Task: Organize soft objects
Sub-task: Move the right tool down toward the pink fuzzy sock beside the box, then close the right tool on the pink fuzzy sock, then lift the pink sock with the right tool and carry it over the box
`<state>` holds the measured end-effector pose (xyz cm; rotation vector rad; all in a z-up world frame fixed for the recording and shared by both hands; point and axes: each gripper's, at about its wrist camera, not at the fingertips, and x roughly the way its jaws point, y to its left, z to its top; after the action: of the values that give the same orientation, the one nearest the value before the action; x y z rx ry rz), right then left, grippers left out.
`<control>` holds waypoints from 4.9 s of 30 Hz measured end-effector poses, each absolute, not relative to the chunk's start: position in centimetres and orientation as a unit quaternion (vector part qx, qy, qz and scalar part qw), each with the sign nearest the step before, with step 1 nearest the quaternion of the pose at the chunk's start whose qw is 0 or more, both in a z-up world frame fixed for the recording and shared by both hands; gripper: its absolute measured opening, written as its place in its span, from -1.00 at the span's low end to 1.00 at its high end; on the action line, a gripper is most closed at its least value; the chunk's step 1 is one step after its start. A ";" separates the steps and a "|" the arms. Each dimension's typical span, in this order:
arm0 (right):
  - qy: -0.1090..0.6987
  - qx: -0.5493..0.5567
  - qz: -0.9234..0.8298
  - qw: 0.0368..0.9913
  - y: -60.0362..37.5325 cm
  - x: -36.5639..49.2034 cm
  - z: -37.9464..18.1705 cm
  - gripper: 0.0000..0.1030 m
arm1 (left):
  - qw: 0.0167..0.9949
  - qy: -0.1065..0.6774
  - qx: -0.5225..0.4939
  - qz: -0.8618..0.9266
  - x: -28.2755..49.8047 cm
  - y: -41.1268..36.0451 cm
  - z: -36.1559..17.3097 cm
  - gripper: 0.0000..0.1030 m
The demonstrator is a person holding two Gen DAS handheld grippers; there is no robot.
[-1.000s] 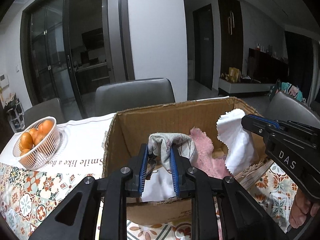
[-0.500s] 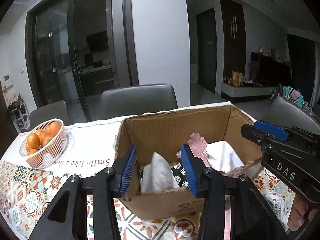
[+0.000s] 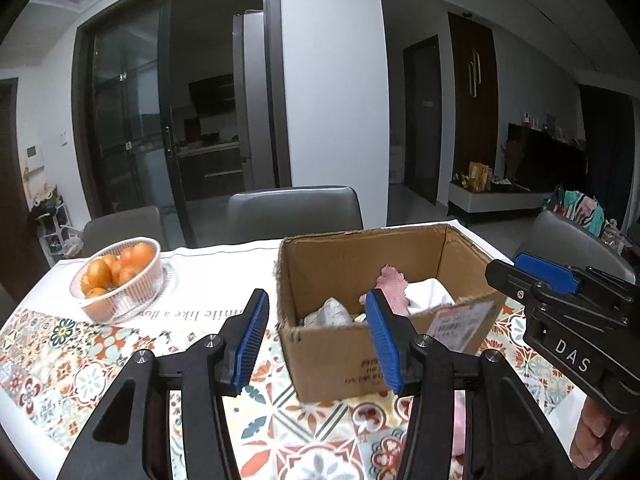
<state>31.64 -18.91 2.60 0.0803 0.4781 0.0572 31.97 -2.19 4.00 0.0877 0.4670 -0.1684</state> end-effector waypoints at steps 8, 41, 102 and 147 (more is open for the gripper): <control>0.239 0.034 0.043 0.969 -17.3 29.1 2.5 -0.32 | 0.966 0.246 0.031 -0.072 29.2 -0.9 3.4 -0.03; 0.380 0.006 0.064 0.923 -14.4 27.8 -7.3 -0.32 | 0.931 0.361 0.034 -0.043 26.6 0.4 -4.7 0.09; 0.309 0.038 0.023 0.950 -17.2 24.4 -2.9 -0.70 | 0.945 0.318 0.039 -0.067 25.1 -1.8 -0.6 0.11; 0.179 0.021 0.032 0.983 -17.1 31.5 5.1 -0.70 | 0.971 0.229 0.027 -0.059 32.9 -1.4 5.2 0.17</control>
<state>31.49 -17.06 5.12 0.0417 0.3599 0.0643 32.90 -1.40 5.19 0.0548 0.4619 -0.1194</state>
